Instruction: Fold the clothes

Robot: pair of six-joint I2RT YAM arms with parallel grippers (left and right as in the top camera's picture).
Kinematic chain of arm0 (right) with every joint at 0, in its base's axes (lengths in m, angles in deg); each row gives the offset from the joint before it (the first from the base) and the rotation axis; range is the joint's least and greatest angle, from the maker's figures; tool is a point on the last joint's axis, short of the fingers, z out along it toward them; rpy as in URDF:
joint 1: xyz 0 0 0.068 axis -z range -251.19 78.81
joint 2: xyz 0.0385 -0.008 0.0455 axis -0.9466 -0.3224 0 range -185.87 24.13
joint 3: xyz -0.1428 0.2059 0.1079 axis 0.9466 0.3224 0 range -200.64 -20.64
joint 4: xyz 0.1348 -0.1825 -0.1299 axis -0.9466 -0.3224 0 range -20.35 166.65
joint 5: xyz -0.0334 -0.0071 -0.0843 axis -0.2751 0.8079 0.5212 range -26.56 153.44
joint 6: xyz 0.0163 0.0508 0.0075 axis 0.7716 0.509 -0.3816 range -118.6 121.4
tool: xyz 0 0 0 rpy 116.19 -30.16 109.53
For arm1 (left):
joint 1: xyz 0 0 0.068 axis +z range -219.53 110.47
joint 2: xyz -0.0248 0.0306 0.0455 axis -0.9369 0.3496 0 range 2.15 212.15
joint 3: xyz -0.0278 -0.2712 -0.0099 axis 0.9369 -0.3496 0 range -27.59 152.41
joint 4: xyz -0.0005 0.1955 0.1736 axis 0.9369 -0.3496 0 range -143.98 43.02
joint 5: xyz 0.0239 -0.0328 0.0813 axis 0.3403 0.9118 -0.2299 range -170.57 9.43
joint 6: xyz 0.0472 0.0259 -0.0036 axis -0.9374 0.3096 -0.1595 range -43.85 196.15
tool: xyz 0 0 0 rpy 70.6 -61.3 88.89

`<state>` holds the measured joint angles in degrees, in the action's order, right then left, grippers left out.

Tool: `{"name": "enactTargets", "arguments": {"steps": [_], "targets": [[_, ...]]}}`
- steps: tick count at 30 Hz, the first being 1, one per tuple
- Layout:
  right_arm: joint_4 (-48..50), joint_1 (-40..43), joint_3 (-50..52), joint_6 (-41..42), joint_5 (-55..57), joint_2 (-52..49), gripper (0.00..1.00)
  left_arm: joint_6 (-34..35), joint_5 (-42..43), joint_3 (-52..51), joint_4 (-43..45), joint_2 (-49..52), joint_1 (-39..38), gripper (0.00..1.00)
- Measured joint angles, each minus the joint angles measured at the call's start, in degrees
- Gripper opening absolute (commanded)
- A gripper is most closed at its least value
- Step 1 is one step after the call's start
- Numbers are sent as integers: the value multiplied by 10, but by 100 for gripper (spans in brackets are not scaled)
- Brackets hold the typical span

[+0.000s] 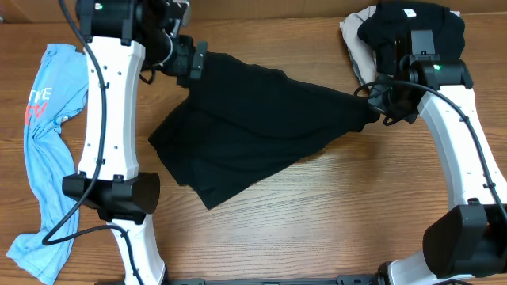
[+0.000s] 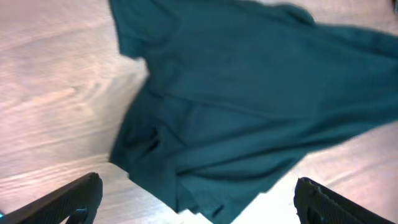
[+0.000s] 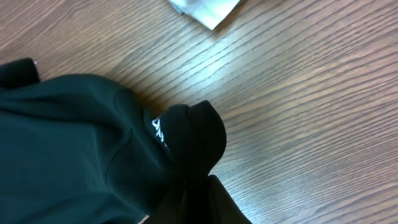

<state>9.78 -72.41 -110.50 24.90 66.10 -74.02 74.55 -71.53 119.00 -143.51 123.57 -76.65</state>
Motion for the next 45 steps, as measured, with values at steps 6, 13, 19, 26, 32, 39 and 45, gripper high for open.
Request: {"name": "enactTargets", "arguments": {"steps": [6, 13, 19, 26, 32, 39, 45], "targets": [[-1, 0, 0, -8, -11, 0, 12, -1, -6, -181, 2, -49, -28, 100], [5, 0, 0, -11, -12, 0, 15, 10, -16, -475, 127, -199, -108, 100], [5, 0, 0, -15, -14, 0, 16, 39, -57, -702, 275, -330, -161, 100], [4, 0, 1, -18, -14, 0, 16, 38, -84, -887, 463, -343, -153, 82], [4, 0, 1, -19, -14, 0, 17, -3, -81, -963, 556, -336, -153, 62], [4, 0, 1, -22, -13, 0, 26, -46, -61, -981, 563, -336, -153, 56], [4, 0, 1, -26, -13, 0, 47, -61, -52, -991, 570, -323, -153, 56]]}}
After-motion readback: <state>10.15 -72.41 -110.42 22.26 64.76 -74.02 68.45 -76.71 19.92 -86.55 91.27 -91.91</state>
